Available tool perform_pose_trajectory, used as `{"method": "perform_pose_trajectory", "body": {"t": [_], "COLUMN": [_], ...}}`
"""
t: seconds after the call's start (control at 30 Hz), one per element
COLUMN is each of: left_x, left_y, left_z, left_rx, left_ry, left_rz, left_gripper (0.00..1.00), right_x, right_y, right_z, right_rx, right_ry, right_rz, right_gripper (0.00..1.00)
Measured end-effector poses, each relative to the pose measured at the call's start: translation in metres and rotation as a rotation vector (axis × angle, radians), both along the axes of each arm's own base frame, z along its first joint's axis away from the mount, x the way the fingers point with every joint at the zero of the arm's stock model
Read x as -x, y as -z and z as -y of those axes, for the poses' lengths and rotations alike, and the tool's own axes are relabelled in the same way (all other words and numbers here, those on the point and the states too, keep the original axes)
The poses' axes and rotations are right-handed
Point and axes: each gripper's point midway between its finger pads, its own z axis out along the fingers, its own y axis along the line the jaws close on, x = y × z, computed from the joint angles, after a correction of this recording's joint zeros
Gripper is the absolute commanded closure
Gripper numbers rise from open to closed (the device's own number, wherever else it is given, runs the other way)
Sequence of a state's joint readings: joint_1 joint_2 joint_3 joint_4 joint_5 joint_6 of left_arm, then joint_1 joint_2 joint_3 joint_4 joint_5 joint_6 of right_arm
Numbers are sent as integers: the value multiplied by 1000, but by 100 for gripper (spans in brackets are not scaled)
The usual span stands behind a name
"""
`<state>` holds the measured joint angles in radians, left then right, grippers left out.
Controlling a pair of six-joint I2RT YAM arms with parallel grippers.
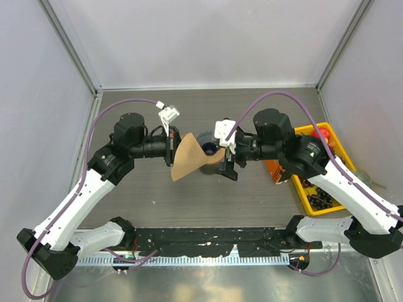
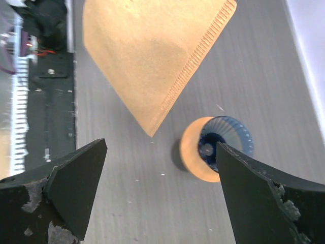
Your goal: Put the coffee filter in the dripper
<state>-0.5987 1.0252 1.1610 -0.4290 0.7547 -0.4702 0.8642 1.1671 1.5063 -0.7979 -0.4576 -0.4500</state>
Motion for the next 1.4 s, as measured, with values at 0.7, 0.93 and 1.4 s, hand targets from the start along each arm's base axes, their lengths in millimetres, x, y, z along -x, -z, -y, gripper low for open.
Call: {"method": "perform_pose_trajectory", "body": {"t": [0.7,0.93,1.4], "left_x": [-19,-18,-22], "left_y": [-17,-20,-16], "left_z": [-1,0,2], "left_rx": [96,110,106], "left_ry": [-133,-129,-131], "left_rz": [-224,-230,-236], "left_gripper": [100,100,87], "right_x": [-37,-34,-31], "right_y": [19,19,16], "right_z": [-24,-28,-28], "right_rx": [107,104,109], "right_ry": [81,46,8], "right_rz": [207,213,243], "right_gripper": [23,43,66]}}
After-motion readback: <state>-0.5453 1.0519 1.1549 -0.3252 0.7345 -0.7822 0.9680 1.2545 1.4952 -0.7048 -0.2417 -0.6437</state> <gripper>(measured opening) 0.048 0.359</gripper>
